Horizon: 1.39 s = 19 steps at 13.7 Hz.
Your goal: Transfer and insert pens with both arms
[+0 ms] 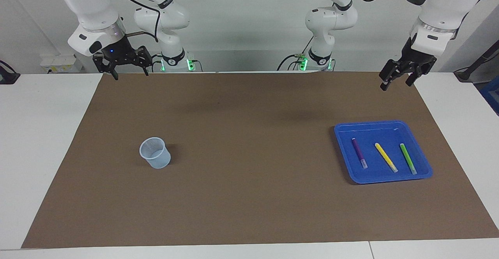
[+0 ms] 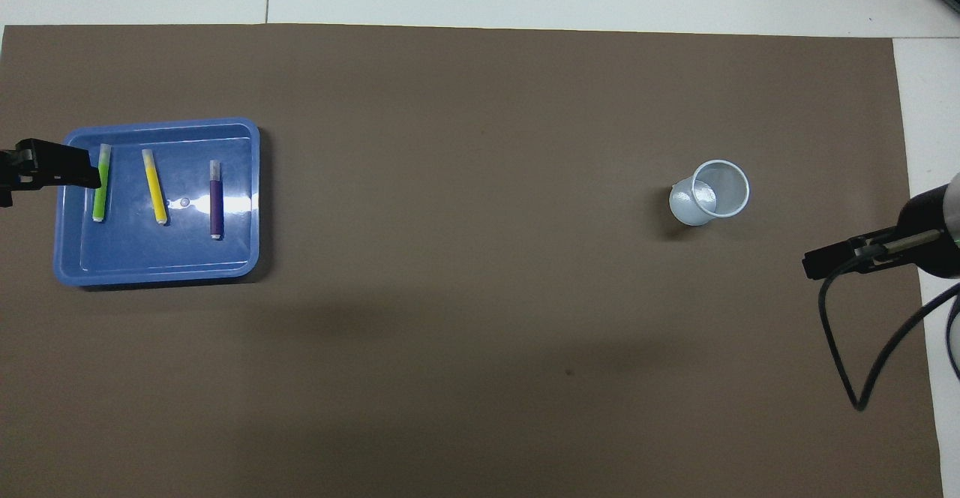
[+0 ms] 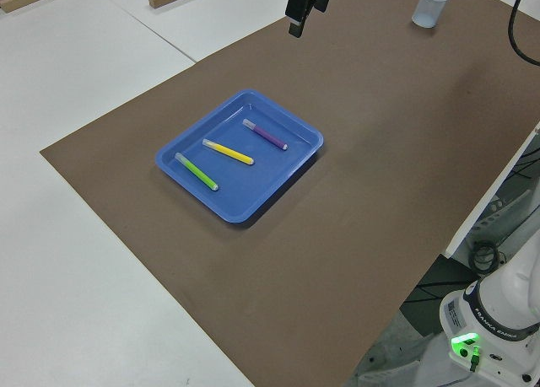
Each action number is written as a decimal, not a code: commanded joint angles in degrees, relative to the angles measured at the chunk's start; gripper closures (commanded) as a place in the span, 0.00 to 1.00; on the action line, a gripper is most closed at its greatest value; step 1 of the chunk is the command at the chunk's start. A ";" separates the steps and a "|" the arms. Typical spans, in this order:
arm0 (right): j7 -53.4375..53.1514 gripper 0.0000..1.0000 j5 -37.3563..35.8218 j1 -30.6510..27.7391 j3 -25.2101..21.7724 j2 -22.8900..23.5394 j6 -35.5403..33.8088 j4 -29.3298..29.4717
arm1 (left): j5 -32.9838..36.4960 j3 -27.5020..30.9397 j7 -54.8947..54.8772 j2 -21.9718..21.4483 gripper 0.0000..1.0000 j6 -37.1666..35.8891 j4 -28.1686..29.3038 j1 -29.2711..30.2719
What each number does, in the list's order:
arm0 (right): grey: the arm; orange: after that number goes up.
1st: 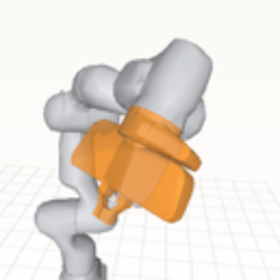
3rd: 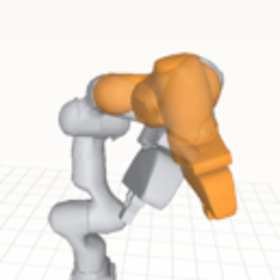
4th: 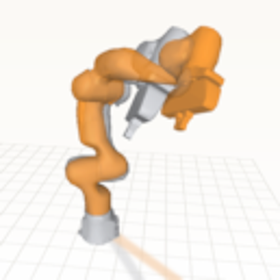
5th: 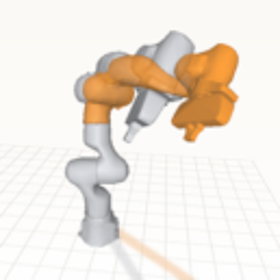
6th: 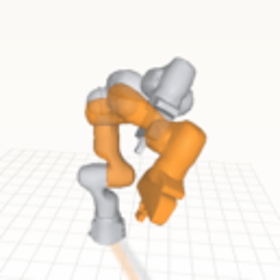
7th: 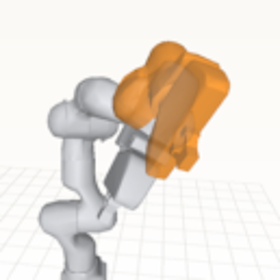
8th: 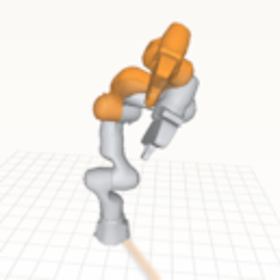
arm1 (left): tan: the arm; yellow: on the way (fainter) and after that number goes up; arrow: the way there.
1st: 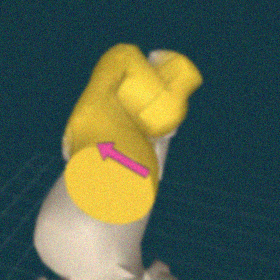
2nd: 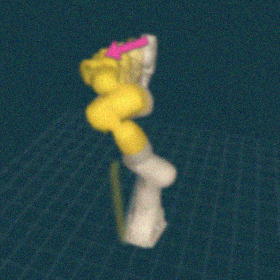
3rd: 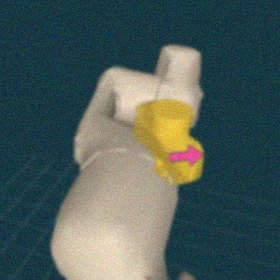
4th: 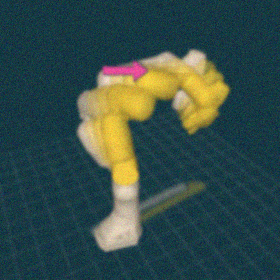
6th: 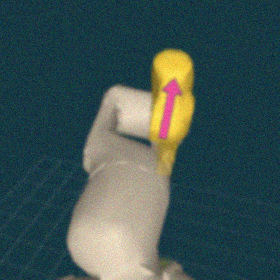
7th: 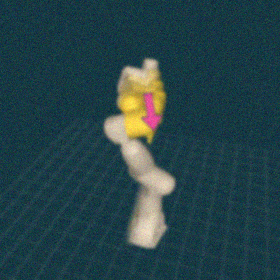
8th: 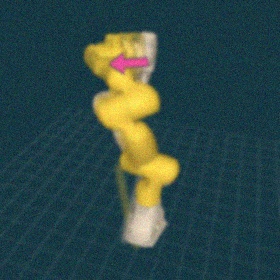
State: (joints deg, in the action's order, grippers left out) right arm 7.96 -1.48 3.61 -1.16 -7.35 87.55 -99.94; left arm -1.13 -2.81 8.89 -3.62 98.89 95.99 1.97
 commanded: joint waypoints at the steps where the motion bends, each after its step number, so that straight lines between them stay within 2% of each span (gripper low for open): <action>1: 0.74 0.00 0.25 -0.44 0.20 -1.71 -0.54 -1.66 | 0.87 -0.27 0.95 -0.86 0.00 4.19 3.05 0.22; 3: 0.74 0.00 0.25 -0.44 0.28 -1.80 -0.54 -1.92 | 0.87 -0.27 0.95 -0.86 0.00 7.44 5.51 0.31; 6: 0.74 0.00 0.25 -0.44 0.28 -1.88 -0.36 -2.27 | 0.87 -0.18 1.04 0.18 0.00 9.21 6.05 0.31; 19: 1.44 0.00 0.34 -1.06 0.19 -2.24 -0.71 -2.27 | 0.87 -0.27 0.86 0.72 0.00 9.48 6.14 1.54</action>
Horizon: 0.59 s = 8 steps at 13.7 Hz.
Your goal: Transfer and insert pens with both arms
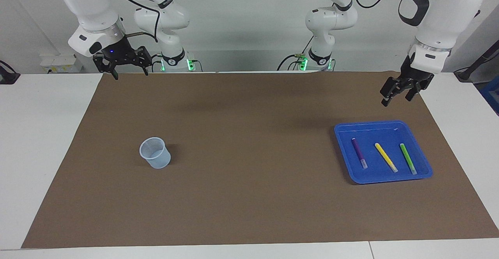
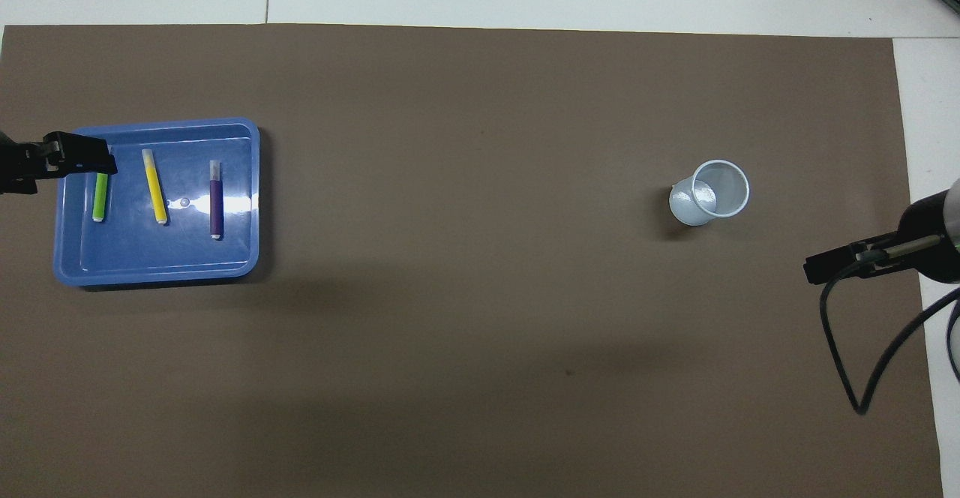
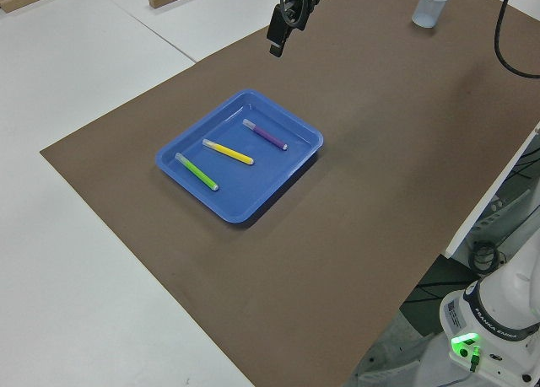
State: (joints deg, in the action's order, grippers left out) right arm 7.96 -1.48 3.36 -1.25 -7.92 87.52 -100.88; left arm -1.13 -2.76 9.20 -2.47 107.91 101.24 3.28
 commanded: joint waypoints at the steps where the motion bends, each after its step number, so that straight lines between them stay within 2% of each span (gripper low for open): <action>1: 1.44 0.00 0.34 -0.81 0.28 -1.66 -0.77 -1.33 | 0.87 -0.32 0.55 -0.43 0.00 0.29 0.89 0.33; 5: 1.44 0.00 0.25 -0.73 0.28 -1.75 -0.86 -1.33 | 0.87 -0.32 0.38 -0.52 0.00 -1.12 0.71 0.94; 8: 1.53 0.00 0.34 -0.73 0.28 -1.75 -0.95 -1.33 | 0.87 -0.32 0.03 -0.70 0.00 1.67 2.46 1.38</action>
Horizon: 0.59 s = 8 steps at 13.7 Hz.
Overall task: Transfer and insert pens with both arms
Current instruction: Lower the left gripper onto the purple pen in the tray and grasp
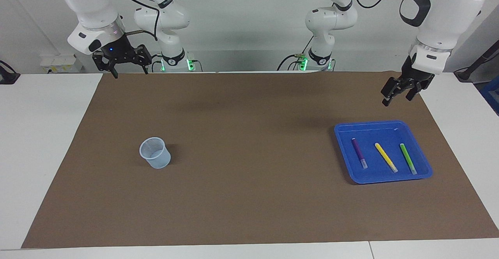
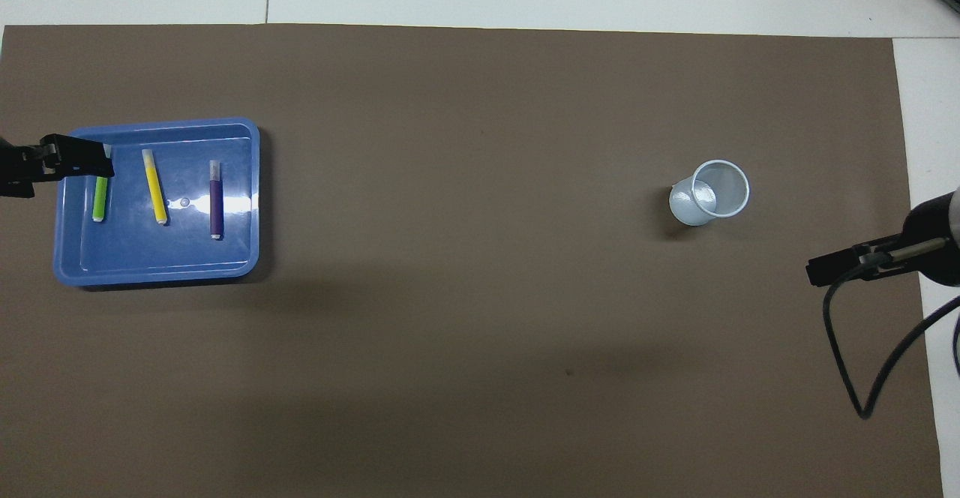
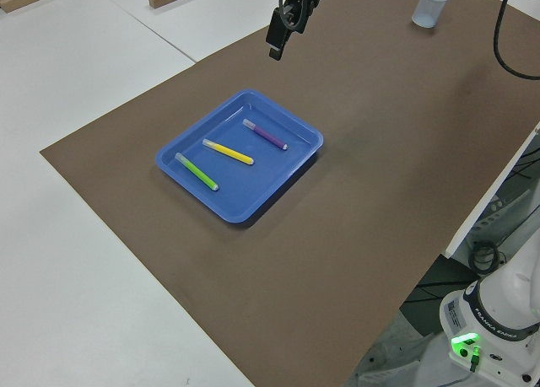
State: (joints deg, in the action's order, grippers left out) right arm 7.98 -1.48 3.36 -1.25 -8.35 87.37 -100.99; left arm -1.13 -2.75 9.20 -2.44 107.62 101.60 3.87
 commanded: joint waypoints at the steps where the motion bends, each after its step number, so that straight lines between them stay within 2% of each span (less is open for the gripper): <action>1: 1.43 0.00 0.34 -0.73 0.28 -1.32 -0.80 -1.32 | 0.95 -0.33 0.03 -0.55 0.00 3.46 2.98 0.78; 4: 2.21 0.00 0.25 -0.55 0.28 -1.67 -0.71 -1.84 | 0.95 -0.33 -0.15 1.47 0.00 8.47 5.80 0.61; 8: 3.27 0.00 0.25 -0.55 0.28 -1.76 -0.54 -2.02 | 1.04 -0.33 -0.94 8.40 0.00 15.76 6.59 -0.09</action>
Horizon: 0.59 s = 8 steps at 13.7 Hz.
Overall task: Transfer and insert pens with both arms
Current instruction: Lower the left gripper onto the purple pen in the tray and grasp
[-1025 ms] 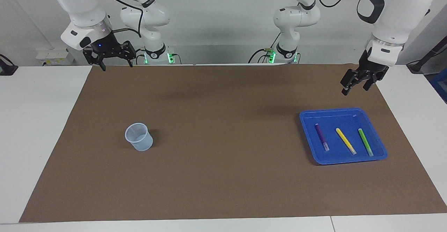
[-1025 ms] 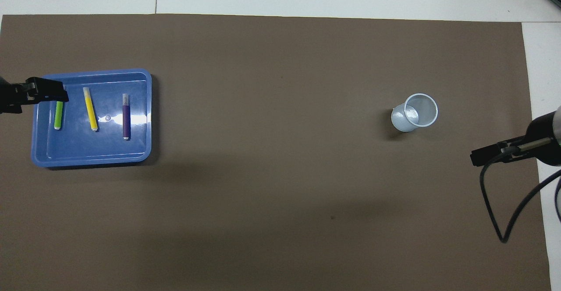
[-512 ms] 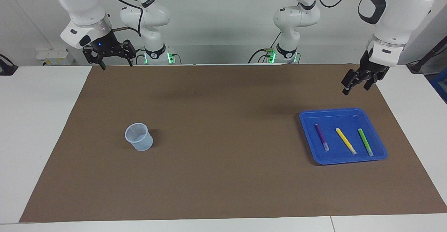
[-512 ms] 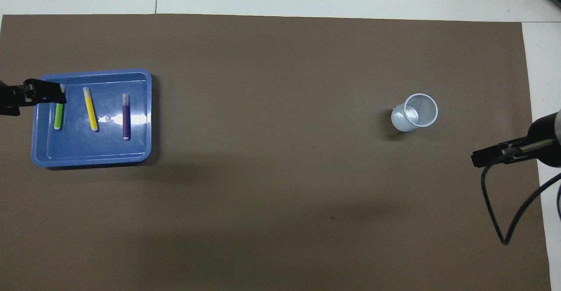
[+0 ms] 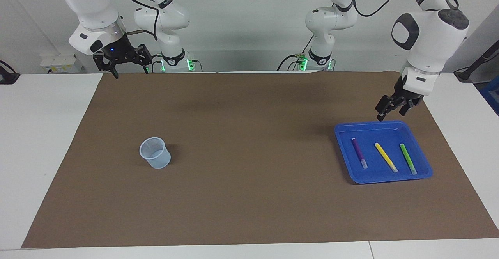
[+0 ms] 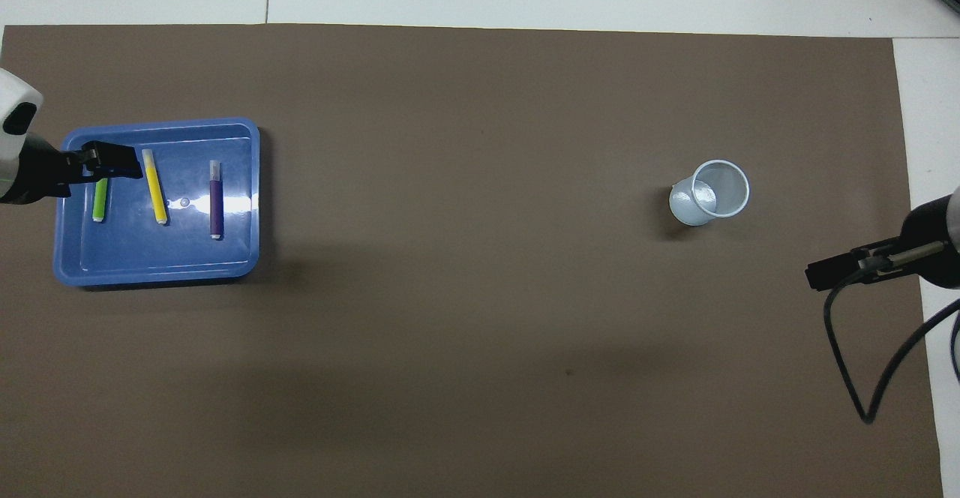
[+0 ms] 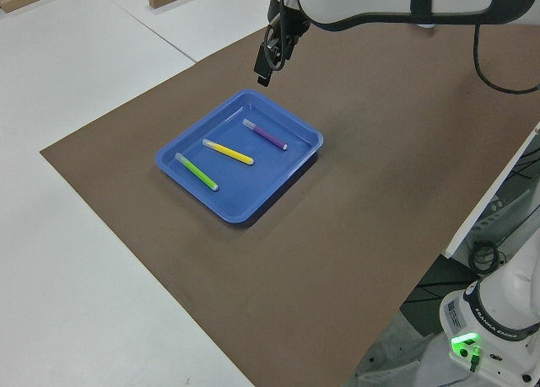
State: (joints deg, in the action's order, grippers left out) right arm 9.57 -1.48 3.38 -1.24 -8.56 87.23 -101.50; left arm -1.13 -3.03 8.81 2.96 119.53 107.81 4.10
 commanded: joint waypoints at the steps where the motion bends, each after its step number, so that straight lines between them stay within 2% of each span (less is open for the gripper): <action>1: 1.68 0.00 0.25 -0.56 0.28 -1.54 -0.48 -1.51 | 1.04 -0.04 -0.64 3.89 0.00 6.04 1.17 -0.32; 3: 1.68 0.00 0.25 -0.65 0.28 -1.54 -0.39 -1.51 | 1.39 -0.04 -1.25 6.52 0.00 8.69 1.79 -0.41; 5: 1.59 0.00 0.25 -0.65 0.28 -1.54 -0.30 -1.60 | 6.12 -0.04 -1.26 9.51 0.00 9.67 1.79 -1.81; 8: 1.41 0.00 0.25 -0.39 0.28 -1.54 -0.04 -1.68 | 6.22 -0.13 -0.99 12.77 0.00 10.19 2.40 -2.34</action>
State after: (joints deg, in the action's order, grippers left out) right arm 9.60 -1.48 3.40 -1.23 -8.62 87.23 -101.71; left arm 3.63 -3.58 7.81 14.32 128.16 109.24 2.51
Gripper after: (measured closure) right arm 0.000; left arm 0.000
